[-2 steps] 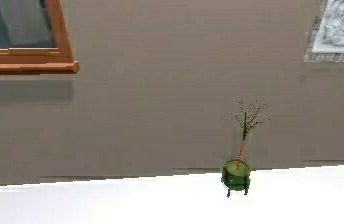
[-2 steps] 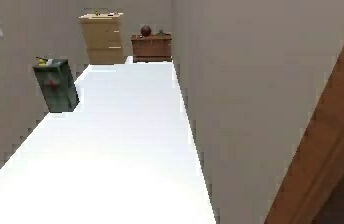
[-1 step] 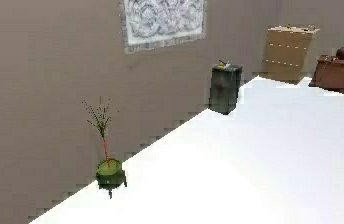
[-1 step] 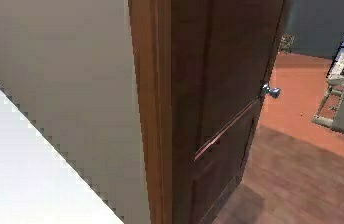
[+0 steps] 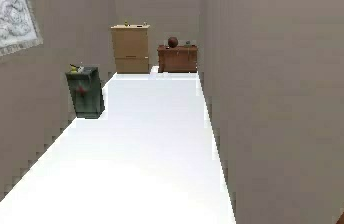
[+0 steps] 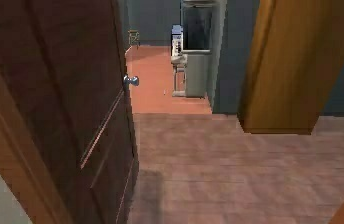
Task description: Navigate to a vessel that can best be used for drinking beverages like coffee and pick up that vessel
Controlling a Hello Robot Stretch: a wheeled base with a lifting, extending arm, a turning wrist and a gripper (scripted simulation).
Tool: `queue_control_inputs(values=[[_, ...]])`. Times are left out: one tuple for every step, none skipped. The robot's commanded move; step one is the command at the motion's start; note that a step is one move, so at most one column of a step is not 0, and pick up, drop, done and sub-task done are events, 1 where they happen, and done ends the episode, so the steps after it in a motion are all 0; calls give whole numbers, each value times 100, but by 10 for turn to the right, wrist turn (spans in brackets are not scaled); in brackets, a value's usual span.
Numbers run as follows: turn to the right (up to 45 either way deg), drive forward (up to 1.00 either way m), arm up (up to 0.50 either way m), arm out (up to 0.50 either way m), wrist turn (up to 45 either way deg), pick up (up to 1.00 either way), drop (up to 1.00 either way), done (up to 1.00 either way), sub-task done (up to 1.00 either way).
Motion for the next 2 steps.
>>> queue_control_inputs(values=[[0, 100, 0, 0, 0, 0, 0, 0, 0], [0, 100, 0, 0, 0, 0, 0, 0, 0]])
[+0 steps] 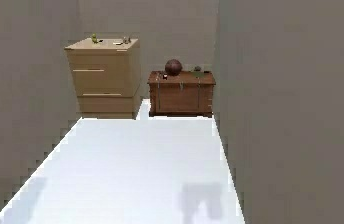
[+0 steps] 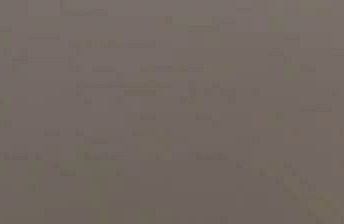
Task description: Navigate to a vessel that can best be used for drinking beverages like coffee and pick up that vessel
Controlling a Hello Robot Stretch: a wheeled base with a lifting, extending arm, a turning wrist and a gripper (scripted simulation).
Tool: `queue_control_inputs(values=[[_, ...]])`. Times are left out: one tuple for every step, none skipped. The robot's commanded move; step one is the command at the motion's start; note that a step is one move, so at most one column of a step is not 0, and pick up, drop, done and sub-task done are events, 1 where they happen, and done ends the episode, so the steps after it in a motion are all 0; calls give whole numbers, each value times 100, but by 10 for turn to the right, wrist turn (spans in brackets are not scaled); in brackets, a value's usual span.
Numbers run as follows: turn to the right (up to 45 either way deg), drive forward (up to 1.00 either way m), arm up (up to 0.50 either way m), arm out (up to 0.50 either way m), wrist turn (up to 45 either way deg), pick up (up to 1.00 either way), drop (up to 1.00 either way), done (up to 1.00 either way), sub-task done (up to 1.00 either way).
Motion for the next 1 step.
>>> queue_control_inputs(values=[[0, 100, 0, 0, 0, 0, 0, 0, 0]])
